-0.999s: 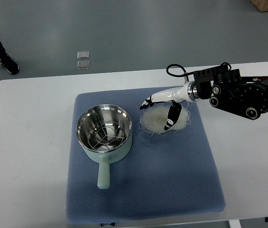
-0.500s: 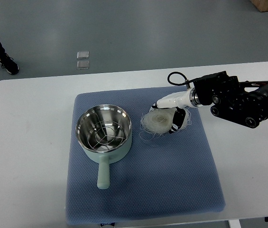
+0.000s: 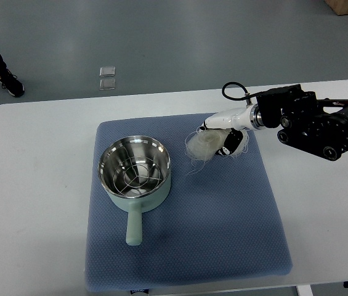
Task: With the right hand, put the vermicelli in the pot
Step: 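Lift the held vermicelli and carry it over the steel pot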
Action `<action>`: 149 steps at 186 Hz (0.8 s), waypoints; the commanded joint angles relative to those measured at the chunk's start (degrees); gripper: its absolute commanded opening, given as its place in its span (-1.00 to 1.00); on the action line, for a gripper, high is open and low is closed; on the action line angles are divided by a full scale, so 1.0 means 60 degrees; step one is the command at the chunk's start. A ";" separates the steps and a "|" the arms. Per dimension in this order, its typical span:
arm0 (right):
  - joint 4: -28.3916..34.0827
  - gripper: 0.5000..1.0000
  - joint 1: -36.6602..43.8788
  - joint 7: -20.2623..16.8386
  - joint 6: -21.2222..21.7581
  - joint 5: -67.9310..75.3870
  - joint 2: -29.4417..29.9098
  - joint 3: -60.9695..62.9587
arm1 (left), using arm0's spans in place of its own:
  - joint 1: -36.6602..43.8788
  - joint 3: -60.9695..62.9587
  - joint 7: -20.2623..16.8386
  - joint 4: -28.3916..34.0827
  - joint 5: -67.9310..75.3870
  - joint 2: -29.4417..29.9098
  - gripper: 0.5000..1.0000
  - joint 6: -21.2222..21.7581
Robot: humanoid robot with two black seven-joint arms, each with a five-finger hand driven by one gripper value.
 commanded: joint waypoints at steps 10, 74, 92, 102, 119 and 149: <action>0.0013 -1.00 0.0387 0.0043 -0.0057 0.0094 -0.0018 0.0632 | 0.0000 0.0001 0.0000 0.0006 -0.0010 0.0000 1.00 -0.0007; 0.0394 -1.00 0.1867 0.0233 0.0060 0.0241 0.0407 0.1189 | 0.0029 0.0001 0.0000 -0.0009 -0.0010 0.0000 1.00 -0.0007; 0.0672 -1.00 0.2145 0.0336 0.0089 0.0797 0.0597 0.1189 | 0.0029 0.0001 0.0000 -0.0009 0.0004 0.0000 1.00 -0.0007; 0.0906 -1.00 0.2277 0.0496 0.0133 0.1134 0.0773 0.1189 | 0.0029 0.0001 0.0000 -0.0009 0.0004 0.0000 1.00 0.0007; 0.1214 -1.00 0.2291 0.0790 0.0367 0.1442 0.0993 0.1174 | 0.0029 -0.0014 0.0000 -0.0009 0.0004 0.0000 1.00 0.0007; 0.1170 -1.00 0.2159 0.1039 0.0573 0.1427 0.1594 0.0998 | 0.0058 -0.0014 0.0000 0.0006 0.0004 0.0000 1.00 0.0007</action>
